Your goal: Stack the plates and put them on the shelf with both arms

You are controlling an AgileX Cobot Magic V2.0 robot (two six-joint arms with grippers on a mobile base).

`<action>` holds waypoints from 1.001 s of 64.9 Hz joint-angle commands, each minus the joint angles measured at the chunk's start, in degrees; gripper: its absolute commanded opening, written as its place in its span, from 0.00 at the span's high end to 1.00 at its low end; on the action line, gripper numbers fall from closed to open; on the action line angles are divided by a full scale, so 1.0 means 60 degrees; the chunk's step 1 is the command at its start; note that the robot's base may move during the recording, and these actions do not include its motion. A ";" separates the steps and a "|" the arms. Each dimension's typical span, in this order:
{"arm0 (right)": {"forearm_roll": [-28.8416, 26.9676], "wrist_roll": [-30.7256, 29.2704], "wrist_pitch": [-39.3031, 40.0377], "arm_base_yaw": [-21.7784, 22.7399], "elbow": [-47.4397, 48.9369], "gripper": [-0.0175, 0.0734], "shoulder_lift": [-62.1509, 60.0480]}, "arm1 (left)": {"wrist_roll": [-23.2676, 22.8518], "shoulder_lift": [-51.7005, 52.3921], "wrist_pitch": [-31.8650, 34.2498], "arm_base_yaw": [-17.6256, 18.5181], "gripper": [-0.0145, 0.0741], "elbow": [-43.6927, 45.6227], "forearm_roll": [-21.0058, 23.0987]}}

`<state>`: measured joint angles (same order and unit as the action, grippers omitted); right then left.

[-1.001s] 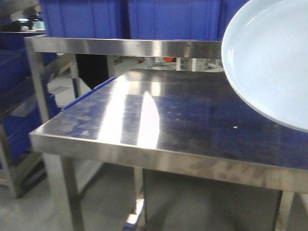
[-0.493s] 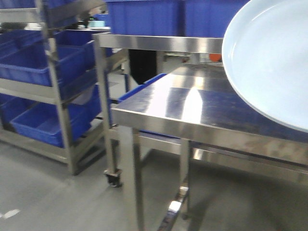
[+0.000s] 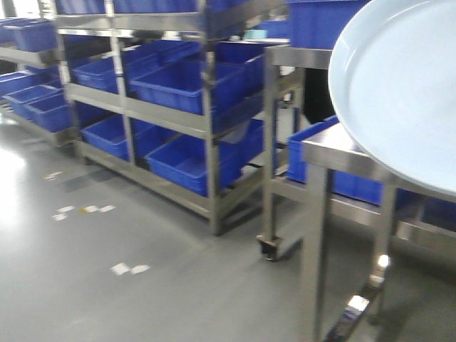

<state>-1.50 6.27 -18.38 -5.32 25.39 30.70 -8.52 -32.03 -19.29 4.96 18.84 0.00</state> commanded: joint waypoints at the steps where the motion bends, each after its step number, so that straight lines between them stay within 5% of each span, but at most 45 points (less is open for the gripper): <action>1: 0.0045 -0.0026 0.0964 0.0066 0.0313 0.78 -0.0002 | -0.0095 0.0009 0.0746 -0.0028 0.74 0.0270 0.0000; 65: 0.0045 -0.0026 0.0964 0.0066 0.0313 0.78 -0.0002 | -0.0095 0.0009 0.0746 -0.0028 0.74 0.0270 0.0000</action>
<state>-1.50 6.23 -18.38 -5.32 25.39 30.70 -8.52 -31.90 -19.29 4.96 18.84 0.00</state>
